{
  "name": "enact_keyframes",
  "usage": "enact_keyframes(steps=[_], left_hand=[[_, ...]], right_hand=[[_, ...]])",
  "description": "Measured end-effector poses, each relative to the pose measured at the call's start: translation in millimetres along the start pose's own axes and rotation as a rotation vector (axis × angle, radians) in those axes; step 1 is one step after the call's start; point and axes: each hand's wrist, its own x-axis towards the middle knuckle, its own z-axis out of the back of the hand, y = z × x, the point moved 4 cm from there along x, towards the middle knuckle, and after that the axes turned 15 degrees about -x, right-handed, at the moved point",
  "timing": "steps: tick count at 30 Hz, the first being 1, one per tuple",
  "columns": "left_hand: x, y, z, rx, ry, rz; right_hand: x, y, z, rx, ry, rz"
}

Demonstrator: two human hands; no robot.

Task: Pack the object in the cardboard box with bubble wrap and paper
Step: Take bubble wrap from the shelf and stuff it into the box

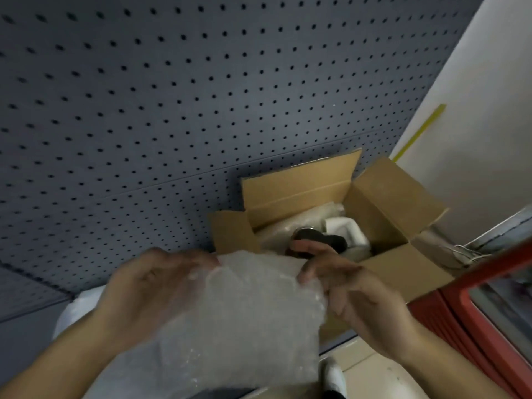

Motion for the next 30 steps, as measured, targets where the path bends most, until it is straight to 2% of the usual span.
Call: enact_keyframes(steps=[1, 2, 4, 6, 9, 11, 14, 15, 18, 20, 22, 24, 26, 27, 30], left_hand=[[13.4, 10.7, -2.2, 0.050, -0.080, 0.107], [24.4, 16.7, -7.7, 0.227, -0.191, 0.123], [54.5, 25.0, -38.8, 0.570, -0.235, 0.110], [92.3, 38.6, -58.3, 0.697, -0.249, 0.084], [145.1, 61.2, -67.9, 0.768, -0.362, 0.004], [175.8, 81.5, -74.2, 0.817, -0.424, 0.017], [210.3, 112.0, -85.8, 0.917, -0.419, 0.061], [217.8, 119.8, -87.3, 0.956, -0.415, 0.053], [227.7, 128.2, -87.4, 0.939, -0.476, -0.027], [224.9, 131.2, -80.1, 0.873, -0.523, -0.048], [217.4, 139.9, -65.7, 0.866, -0.588, 0.008], [209.2, 151.8, -51.6, 0.913, -0.623, 0.122], [210.5, 166.4, -51.5, 0.993, -0.474, 0.252], [214.6, 173.5, -57.7, 1.047, -0.345, 0.309], [230.4, 192.3, -81.9, 1.032, -0.028, 0.406]], right_hand=[[-0.5, 2.2, 16.4, -0.043, -0.013, 0.014], [-0.7, 8.4, 31.6, -0.121, -0.025, 0.063], [0.8, 16.9, 64.4, -0.356, -0.038, 0.168], [13.7, 13.8, 109.9, -0.564, -0.051, 0.212], [32.6, 17.2, 172.0, -0.774, -0.071, 0.201], [45.5, 18.1, 199.2, -1.064, 0.008, 0.161], [70.5, 14.4, 216.7, -1.682, 0.244, 0.140], [77.1, 13.8, 218.2, -1.740, 0.302, 0.123], [89.9, 5.1, 221.1, -1.614, 0.366, -0.003], [93.9, -0.2, 225.2, -1.621, 0.309, 0.022], [99.5, 0.4, 239.6, -1.626, 0.118, 0.027], [103.1, 2.1, 257.1, -1.409, -0.108, -0.068], [102.8, 2.4, 266.4, -1.165, -0.258, -0.066], [102.5, 1.5, 265.7, -1.149, -0.247, -0.060], [97.6, -6.1, 249.9, -1.332, 0.003, -0.055]])
